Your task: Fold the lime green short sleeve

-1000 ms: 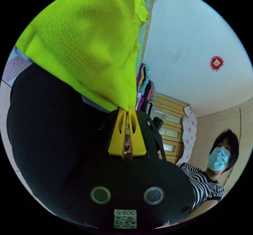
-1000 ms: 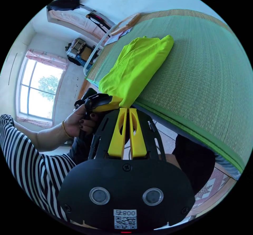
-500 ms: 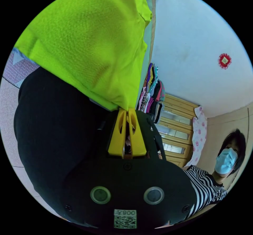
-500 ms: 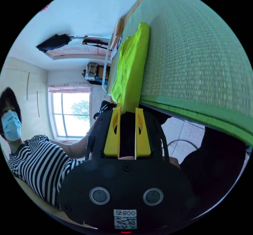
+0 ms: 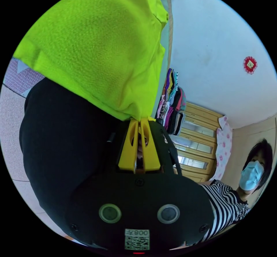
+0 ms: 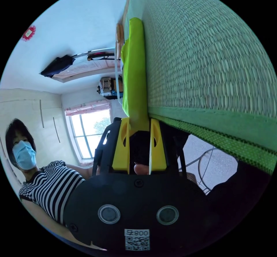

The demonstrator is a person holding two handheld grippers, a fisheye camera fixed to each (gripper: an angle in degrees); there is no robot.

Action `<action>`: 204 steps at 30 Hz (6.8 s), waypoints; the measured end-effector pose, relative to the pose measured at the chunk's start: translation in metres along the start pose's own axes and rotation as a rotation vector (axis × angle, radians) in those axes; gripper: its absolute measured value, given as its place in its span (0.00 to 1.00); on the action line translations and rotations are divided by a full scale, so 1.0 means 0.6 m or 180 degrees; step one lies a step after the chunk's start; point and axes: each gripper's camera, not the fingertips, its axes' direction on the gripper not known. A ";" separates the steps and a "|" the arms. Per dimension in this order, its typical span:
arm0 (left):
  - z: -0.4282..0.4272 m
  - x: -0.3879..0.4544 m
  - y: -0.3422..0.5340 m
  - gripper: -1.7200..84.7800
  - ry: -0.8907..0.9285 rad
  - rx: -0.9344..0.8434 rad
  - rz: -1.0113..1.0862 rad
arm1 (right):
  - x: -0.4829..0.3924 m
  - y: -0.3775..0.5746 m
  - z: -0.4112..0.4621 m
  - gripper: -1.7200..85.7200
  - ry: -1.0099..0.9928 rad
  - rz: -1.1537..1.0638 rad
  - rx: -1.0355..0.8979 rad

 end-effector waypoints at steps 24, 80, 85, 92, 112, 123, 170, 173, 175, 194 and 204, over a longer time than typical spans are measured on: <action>-0.237 -0.060 0.113 0.14 0.0194 0.1332 -0.0104 | 0.086 -0.028 0.096 0.05 -0.0260 0.0122 -0.0051; 0.196 -0.094 0.199 0.06 0.1076 0.1045 0.1087 | 0.485 0.308 -0.300 0.04 -0.0311 -0.0742 0.0271; 0.291 -0.081 0.179 0.06 0.1121 0.0903 0.1327 | 0.542 0.371 -0.397 0.04 -0.0383 -0.0958 0.0471; 0.483 -0.060 0.090 0.06 0.1079 0.0512 0.1555 | 0.639 0.451 -0.571 0.04 -0.0392 -0.1220 0.0895; 1.265 0.139 -0.371 0.06 0.0986 -0.0092 0.2386 | 0.843 0.270 -1.320 0.04 0.0299 -0.1596 0.2027; 1.784 0.059 -0.462 0.06 0.0497 -0.1042 0.2539 | 1.141 0.398 -1.738 0.04 0.0800 -0.1014 0.2798; 2.195 -0.420 -0.706 0.05 -0.0400 -0.1879 0.2348 | 1.492 0.515 -1.695 0.02 0.1738 -0.0174 0.3177; 2.171 -0.424 -0.711 0.05 -0.0351 -0.1858 0.2393 | 1.416 0.505 -1.644 0.02 0.1986 -0.0392 0.3218; 2.163 -0.429 -0.714 0.04 -0.0368 -0.1834 0.2413 | 1.366 0.496 -1.602 0.02 0.2048 -0.0601 0.3238; 1.995 -0.469 -0.674 0.02 -0.0906 -0.1862 0.2750 | 1.052 0.281 -1.236 0.02 0.3043 -0.1130 0.2651; 1.855 -0.532 -0.593 0.02 -0.3389 -0.1770 0.3823 | 1.028 0.072 -0.923 0.02 0.3671 -0.1119 0.1456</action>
